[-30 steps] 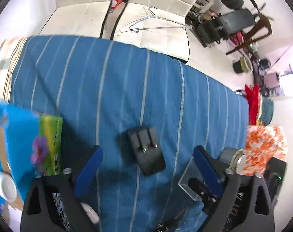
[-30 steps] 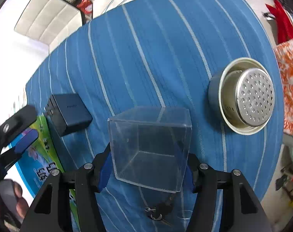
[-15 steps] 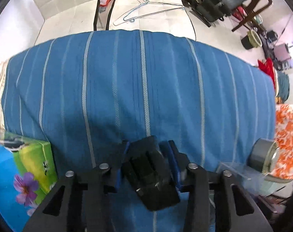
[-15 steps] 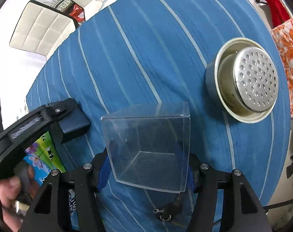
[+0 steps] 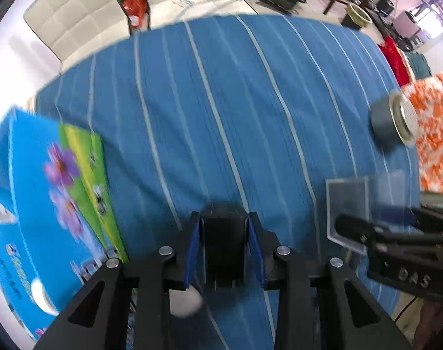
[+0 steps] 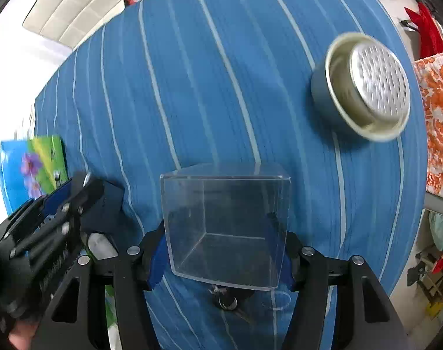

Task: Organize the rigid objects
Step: 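Lift the clear box with the right gripper while the left gripper lifts the black charger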

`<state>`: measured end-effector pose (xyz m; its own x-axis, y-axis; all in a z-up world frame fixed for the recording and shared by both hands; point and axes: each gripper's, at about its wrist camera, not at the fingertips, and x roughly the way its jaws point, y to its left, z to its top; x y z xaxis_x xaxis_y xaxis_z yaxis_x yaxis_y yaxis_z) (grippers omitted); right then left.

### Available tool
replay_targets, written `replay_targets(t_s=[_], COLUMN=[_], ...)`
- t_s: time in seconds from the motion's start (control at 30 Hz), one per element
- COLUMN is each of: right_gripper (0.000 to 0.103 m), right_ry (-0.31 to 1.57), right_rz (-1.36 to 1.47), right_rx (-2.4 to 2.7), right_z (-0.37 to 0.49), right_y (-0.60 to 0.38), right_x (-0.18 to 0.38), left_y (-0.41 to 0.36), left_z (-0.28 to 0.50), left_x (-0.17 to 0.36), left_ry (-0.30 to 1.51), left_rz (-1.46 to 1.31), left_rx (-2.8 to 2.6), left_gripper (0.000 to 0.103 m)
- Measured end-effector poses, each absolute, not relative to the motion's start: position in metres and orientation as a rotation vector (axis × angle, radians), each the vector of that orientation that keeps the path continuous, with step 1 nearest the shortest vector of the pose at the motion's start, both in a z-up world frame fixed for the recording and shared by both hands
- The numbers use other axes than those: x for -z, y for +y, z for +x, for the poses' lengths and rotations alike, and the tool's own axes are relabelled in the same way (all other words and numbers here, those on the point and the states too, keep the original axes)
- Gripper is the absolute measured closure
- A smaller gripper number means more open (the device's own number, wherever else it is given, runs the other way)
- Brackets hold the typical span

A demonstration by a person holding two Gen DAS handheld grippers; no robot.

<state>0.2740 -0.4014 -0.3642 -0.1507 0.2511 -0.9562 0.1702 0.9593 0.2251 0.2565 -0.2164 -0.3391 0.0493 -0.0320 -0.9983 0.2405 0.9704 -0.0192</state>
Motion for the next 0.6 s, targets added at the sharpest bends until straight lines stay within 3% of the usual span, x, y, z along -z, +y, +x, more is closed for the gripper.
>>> replay_targets(t_s=[0.6], right_gripper=[0.04], right_ry=[1.676], right_rz=[0.334], right_rx=[0.004], right_z=[0.253], right_y=[-0.392], right_x=[0.382], left_y=[-0.199], left_z=[0.253], left_x=[0.377], left_ry=[1.502], left_rz=[0.105], left_rx=[0.19], left_gripper=[0.075])
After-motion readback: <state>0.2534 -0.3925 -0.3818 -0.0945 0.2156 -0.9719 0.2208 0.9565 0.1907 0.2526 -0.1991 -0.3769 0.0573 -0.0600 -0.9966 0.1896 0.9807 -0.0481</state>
